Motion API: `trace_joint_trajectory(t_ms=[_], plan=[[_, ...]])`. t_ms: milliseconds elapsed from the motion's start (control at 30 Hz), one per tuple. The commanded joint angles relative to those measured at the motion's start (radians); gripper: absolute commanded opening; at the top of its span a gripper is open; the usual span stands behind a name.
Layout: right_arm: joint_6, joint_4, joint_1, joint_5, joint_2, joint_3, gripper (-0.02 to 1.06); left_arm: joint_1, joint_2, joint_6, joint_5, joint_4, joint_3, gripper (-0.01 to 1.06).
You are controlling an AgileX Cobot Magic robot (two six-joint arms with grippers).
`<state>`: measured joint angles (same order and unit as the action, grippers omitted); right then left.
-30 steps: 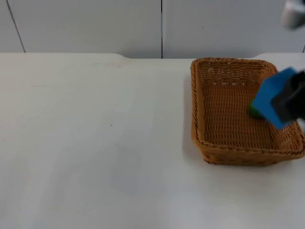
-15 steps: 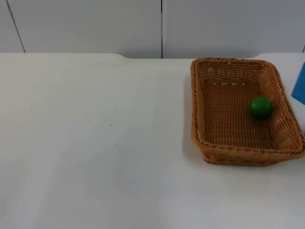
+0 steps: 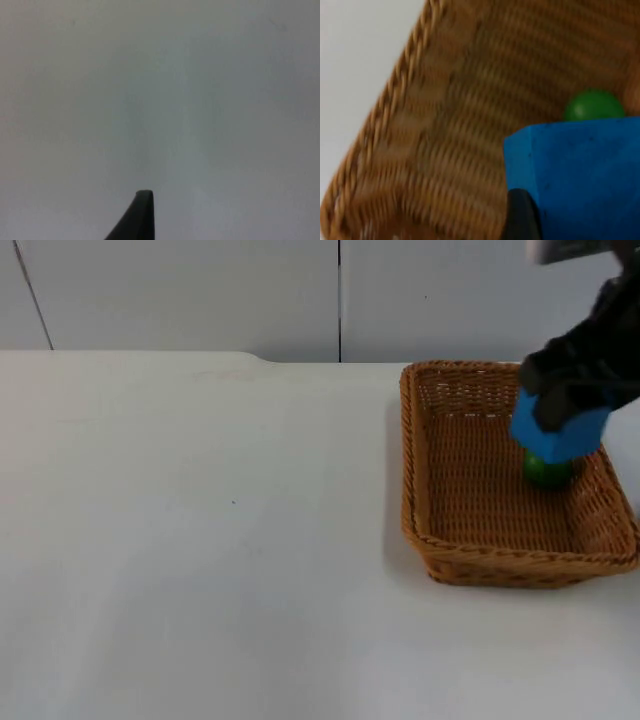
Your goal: Place all geometric objects except the red cube into the basket.
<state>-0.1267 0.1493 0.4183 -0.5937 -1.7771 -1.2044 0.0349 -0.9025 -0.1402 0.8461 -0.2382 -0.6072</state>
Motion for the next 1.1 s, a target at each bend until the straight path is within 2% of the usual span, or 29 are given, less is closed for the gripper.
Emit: trace_joint_trajectory(t_ms=[0,333,600,633,700,733,900,933,1000,1067], plan=[[0.012,0.006,0.011,0.075,-0.082,-0.046,0.0,-0.001,0.006,-0.001,-0.012,-0.009,0.003,1.02],[0.012,0.006,0.041,0.223,-0.218,-0.06,0.0,-0.001,0.006,-0.001,-0.014,-0.009,0.003,1.02],[0.015,0.01,0.045,0.245,-0.26,-0.06,0.01,-0.001,0.006,-0.003,-0.014,-0.009,0.003,1.02],[0.021,0.01,0.045,0.245,-0.26,-0.06,0.04,-0.001,0.006,-0.003,-0.014,-0.009,0.003,1.02],[0.023,0.01,0.045,0.241,-0.26,-0.06,0.18,-0.001,0.006,-0.003,-0.014,-0.009,0.003,1.02],[0.023,0.01,0.045,0.241,-0.26,-0.06,0.18,-0.001,0.006,-0.003,-0.014,-0.009,0.003,1.02],[0.023,0.006,0.045,0.228,-0.253,-0.06,0.66,-0.001,0.006,-0.003,-0.014,-0.009,0.003,1.02],[0.023,0.006,0.045,0.228,-0.253,-0.06,0.66,-0.001,0.006,-0.003,-0.014,-0.009,0.003,1.02],[0.023,0.006,0.045,0.224,-0.233,-0.06,0.78,-0.001,0.006,-0.003,-0.014,-0.009,0.003,1.02],[0.023,0.006,0.045,0.222,-0.193,-0.06,0.81,-0.001,0.006,-0.003,-0.014,-0.009,0.003,1.02]])
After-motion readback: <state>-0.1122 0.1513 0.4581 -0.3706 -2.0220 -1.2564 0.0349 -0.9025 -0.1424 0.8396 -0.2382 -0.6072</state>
